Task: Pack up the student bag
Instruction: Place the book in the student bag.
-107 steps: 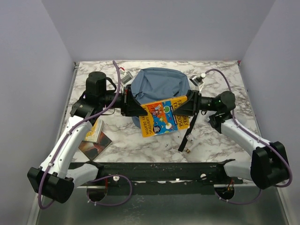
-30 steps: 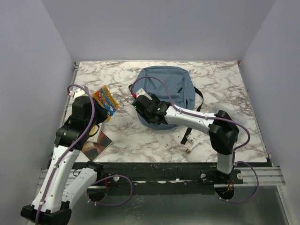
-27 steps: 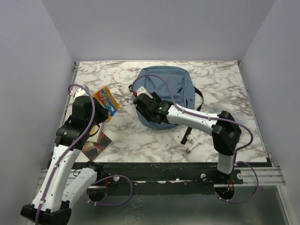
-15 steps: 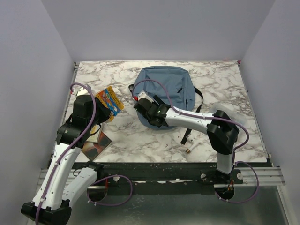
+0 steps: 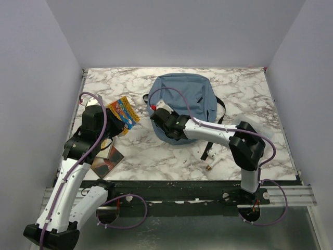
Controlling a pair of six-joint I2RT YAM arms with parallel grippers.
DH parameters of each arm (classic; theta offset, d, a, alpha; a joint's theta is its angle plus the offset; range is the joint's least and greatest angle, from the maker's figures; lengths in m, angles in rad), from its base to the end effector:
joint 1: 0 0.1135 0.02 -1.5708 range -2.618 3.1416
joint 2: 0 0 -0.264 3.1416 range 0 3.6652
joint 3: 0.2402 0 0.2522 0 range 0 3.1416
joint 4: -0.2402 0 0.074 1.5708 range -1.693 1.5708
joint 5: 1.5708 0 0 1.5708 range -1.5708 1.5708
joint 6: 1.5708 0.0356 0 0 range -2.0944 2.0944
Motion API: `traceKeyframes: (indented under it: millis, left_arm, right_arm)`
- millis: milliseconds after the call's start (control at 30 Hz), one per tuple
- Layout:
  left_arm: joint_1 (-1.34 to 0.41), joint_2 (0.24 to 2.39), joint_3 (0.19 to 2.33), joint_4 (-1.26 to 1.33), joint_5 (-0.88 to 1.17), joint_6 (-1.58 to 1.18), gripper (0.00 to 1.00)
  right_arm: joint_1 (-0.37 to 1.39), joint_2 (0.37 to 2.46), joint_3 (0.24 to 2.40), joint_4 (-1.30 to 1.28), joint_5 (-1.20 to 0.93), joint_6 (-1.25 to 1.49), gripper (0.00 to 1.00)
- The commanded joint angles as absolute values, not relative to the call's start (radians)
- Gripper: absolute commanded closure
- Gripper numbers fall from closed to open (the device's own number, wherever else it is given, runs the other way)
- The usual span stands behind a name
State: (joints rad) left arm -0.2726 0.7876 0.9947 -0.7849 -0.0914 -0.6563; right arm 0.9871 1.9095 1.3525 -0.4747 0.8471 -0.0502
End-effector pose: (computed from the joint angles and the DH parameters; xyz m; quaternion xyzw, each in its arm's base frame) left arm 0.1480 -0.0380 0.3499 -0.1888 0.8581 -0.1772 0.4434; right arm 0.2413 0.3169 0.2002 -0.3405 0.8174 -0.2439 0.3955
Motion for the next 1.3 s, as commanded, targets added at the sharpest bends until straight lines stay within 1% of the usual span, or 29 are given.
traceKeyframes:
  millis: [0,33,67,200,300,433,533,667,867,1000,1100,1267]
  left_arm:
    - [-0.272,0.776,0.988,-0.697,-0.022,-0.700,1.00]
    - [-0.268,0.778,0.989,-0.693,-0.002,-0.709,1.00]
    - [-0.265,0.780,0.991,-0.690,0.030,-0.721,1.00]
    - [-0.251,0.786,0.983,-0.657,0.133,-0.775,1.00]
    - [-0.240,0.791,0.971,-0.633,0.199,-0.808,1.00]
    - [-0.230,0.799,0.956,-0.617,0.238,-0.832,1.00]
    - [-0.225,0.812,0.920,-0.593,0.272,-0.879,1.00]
    - [-0.220,0.836,0.851,-0.502,0.353,-0.964,1.00]
    - [-0.219,0.872,0.821,-0.437,0.392,-1.054,1.00]
    - [-0.220,0.896,0.757,-0.275,0.442,-1.149,1.00]
    - [-0.220,0.929,0.731,-0.180,0.443,-1.198,1.00]
    - [-0.228,1.003,0.715,-0.071,0.350,-1.238,1.00]
  right_arm:
    - [0.960,1.948,1.634,-0.698,0.687,0.102,0.89]
    - [0.947,1.984,1.725,-0.783,0.647,0.162,0.95]
    - [0.936,2.018,1.796,-0.840,0.608,0.199,0.99]
    - [0.923,2.129,2.062,-1.023,0.492,0.327,0.99]
    - [0.907,2.145,2.167,-1.029,0.367,0.399,0.99]
    - [0.840,2.104,2.154,-0.945,0.184,0.457,0.99]
    - [0.801,2.067,2.128,-0.898,0.112,0.500,0.99]
    - [0.777,1.997,2.079,-0.803,0.061,0.549,1.00]
    - [0.750,1.976,2.129,-0.758,0.056,0.591,0.99]
    - [0.740,1.950,2.104,-0.716,0.006,0.611,0.99]
    - [0.728,1.935,2.074,-0.684,-0.060,0.643,1.00]
    - [0.718,1.894,1.998,-0.566,-0.195,0.737,0.99]
